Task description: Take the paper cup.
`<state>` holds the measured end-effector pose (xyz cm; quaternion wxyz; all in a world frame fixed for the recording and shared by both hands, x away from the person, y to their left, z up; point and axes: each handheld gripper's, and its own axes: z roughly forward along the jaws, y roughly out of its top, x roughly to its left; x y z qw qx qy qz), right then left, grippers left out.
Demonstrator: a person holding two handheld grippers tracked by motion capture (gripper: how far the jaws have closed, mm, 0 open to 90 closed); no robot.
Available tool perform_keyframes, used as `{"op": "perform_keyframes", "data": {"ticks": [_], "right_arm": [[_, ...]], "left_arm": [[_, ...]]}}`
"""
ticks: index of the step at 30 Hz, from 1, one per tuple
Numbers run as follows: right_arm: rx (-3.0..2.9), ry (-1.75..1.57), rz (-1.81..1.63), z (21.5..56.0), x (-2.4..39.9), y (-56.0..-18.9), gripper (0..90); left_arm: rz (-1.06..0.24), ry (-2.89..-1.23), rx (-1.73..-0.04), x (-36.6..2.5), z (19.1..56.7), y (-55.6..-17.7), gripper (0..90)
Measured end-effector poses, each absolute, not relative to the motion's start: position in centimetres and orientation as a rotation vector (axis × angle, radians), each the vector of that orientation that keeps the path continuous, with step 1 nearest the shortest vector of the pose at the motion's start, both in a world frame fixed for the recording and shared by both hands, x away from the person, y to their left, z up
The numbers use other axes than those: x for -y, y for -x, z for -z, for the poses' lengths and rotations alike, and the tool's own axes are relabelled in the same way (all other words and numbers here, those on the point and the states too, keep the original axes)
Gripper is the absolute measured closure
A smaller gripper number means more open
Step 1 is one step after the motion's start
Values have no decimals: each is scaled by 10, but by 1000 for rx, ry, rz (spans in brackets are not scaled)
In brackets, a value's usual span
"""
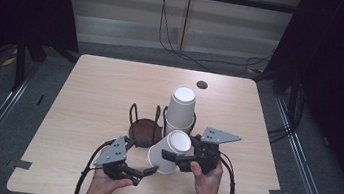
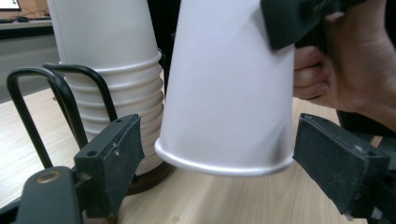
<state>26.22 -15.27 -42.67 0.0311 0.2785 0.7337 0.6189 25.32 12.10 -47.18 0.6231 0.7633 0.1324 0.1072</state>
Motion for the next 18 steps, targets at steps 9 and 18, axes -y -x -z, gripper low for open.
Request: {"op": "perform_keyframes", "data": {"ticks": [9,18], "right_arm": [[-2307,-821,-1894,427,140,-263,227],[-2343,-797,-1899,432,128,-263,227]], "left_arm": [[-198,-1758,-263,-117,477,-257,130],[-163,-1770,-243,-112,482,-262,90]]}}
